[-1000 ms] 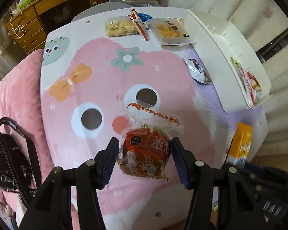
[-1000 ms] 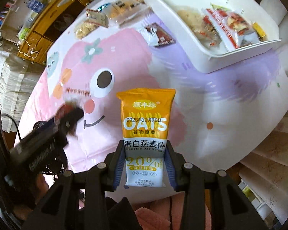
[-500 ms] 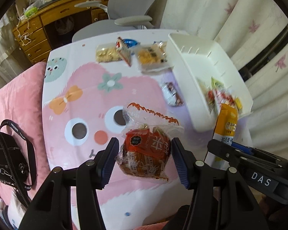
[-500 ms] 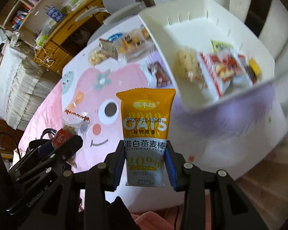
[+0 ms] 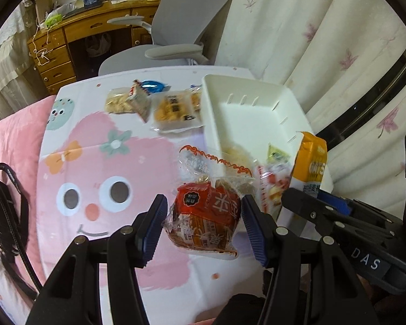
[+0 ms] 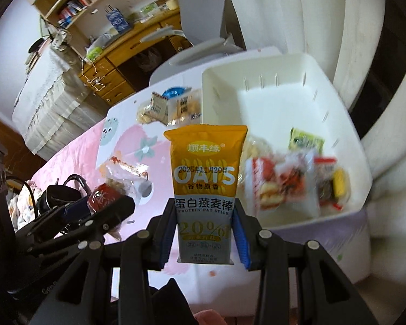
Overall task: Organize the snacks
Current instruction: 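Carry the red date bag with the left gripper while the right carries the OATS bar over the tray, then open the left gripper over the tray while the right gripper releases the OATS bar inside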
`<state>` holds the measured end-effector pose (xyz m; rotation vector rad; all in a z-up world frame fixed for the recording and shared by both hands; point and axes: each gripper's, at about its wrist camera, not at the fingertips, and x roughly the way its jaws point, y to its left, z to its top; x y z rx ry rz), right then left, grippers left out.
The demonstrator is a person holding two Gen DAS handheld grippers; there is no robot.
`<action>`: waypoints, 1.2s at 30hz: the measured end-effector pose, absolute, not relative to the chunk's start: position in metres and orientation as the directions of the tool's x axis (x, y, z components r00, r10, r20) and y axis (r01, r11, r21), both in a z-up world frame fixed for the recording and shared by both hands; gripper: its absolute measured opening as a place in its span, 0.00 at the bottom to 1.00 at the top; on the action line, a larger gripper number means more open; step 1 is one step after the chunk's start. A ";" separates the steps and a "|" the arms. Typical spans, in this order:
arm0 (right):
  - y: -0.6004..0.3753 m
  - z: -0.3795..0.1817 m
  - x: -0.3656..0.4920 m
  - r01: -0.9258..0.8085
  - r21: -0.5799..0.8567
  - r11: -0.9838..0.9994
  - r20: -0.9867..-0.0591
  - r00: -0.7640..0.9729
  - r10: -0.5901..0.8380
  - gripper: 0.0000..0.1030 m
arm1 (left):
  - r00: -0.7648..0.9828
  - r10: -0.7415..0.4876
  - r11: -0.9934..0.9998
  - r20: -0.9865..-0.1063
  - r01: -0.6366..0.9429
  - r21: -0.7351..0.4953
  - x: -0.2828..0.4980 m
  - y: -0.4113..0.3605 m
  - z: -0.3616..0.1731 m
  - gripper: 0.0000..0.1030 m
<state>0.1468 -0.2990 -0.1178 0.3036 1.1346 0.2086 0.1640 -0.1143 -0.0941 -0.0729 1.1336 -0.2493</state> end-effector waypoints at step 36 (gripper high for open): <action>-0.425 -0.116 0.186 0.003 0.252 0.968 -0.863 0.453 0.223 0.60 | 0.476 -0.284 0.955 -0.833 0.066 -0.288 0.181 -0.191 -0.092 0.73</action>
